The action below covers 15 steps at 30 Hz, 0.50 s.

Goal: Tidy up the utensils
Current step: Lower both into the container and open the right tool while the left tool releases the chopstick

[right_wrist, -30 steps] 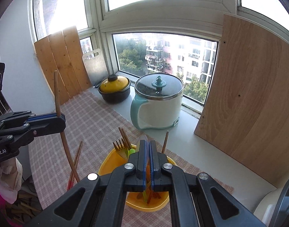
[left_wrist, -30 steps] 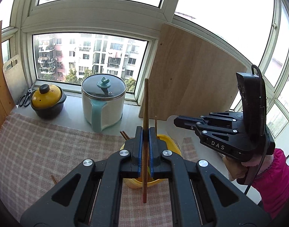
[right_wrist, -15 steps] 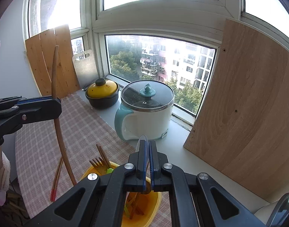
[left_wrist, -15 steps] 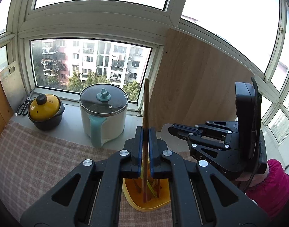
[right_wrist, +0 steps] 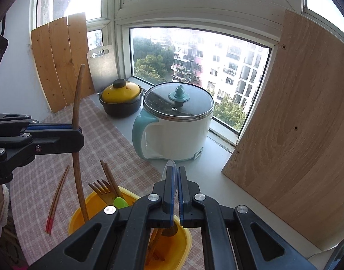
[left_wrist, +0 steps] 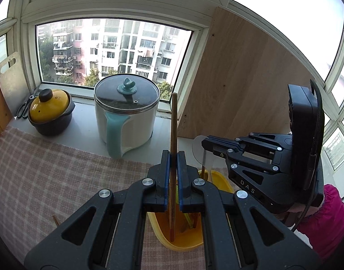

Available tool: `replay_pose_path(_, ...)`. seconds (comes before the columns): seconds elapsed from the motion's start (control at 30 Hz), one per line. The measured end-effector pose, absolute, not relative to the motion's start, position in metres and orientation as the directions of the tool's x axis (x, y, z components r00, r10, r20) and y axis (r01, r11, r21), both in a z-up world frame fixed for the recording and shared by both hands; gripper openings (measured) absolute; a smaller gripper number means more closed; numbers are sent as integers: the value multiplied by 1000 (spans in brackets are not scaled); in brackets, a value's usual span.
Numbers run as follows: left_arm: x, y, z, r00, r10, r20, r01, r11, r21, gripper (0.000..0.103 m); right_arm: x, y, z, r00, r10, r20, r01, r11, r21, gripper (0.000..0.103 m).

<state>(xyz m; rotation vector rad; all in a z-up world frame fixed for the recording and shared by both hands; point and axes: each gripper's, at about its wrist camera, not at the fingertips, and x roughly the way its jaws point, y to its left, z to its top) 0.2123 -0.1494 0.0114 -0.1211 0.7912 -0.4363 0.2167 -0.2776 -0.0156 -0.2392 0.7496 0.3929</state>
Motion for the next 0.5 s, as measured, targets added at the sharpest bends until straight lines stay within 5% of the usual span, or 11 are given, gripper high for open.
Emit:
replay_pose_path(0.4,206,-152,-4,581,-435,-687,335,898,-285,3,215,-280,-17,646,272,-713,-433,900,-49,1)
replay_pose_path(0.5,203,-150,-2,585,-435,-684,335,898,-285,3,212,-280,-18,648,265,-714,-425,904,-49,13)
